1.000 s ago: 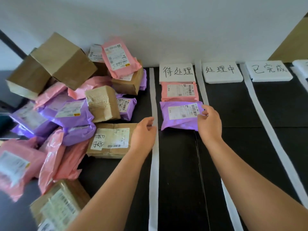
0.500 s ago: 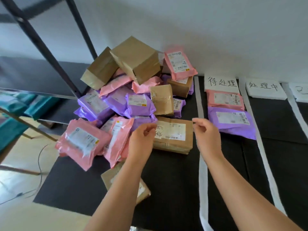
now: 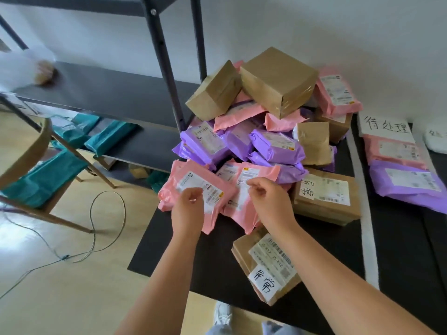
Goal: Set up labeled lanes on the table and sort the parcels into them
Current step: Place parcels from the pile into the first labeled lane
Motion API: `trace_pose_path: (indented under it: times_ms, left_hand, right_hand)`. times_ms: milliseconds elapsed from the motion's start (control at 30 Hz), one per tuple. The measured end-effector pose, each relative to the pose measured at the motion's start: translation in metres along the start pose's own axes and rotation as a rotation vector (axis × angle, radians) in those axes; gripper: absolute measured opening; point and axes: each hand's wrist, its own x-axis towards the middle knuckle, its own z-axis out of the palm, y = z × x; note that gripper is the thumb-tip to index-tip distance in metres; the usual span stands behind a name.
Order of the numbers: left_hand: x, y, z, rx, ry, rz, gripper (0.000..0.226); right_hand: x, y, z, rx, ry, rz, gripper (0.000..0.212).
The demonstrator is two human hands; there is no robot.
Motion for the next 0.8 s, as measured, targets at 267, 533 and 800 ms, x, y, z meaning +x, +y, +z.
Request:
trace_pose_path:
  times_ms: [267,533,800]
  left_hand:
    - [0.011,-0.041,0.001,0.205,0.086,-0.163,0.044]
    - [0.026,-0.049,0.005,0.217,0.073,-0.233,0.036]
    - [0.024,-0.03,-0.002,0.146,0.071,-0.229,0.031]
  right_hand:
    - [0.051,-0.019,0.056,-0.557,-0.341,-0.101,0.035]
    - [0.073,-0.02,0.075,-0.795,-0.453,-0.123,0.031]
    - [0.068,-0.027,0.075,-0.43,-0.301,-0.051,0.016]
